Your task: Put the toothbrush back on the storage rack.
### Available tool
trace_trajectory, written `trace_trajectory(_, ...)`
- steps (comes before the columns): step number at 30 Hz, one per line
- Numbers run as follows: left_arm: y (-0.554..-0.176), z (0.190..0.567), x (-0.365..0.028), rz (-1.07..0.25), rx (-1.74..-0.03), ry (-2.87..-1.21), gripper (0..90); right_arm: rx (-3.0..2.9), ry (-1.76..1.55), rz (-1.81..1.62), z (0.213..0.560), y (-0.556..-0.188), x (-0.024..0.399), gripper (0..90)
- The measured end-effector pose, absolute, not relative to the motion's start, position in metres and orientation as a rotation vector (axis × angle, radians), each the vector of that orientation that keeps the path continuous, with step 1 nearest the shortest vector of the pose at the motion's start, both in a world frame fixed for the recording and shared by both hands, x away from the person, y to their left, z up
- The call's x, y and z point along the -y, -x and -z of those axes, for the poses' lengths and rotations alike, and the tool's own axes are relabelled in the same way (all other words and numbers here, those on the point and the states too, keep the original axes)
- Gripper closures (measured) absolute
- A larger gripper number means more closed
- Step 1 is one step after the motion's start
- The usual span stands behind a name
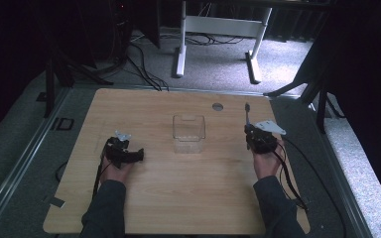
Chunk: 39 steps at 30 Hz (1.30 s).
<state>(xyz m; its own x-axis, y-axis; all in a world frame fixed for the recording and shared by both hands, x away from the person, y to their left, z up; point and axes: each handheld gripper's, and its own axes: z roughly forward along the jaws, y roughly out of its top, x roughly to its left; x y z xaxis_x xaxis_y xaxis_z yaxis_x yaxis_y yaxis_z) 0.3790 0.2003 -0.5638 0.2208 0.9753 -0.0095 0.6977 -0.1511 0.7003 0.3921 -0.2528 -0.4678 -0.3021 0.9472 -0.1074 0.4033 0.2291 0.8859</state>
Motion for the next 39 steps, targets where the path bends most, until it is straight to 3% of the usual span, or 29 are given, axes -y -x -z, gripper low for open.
trace_trajectory(39, -0.379, 0.564, -0.2, -0.619, -1.539, -1.918, 9.1, -1.787, -1.213, -1.153, 0.453, -0.393, 0.245, 78.4)
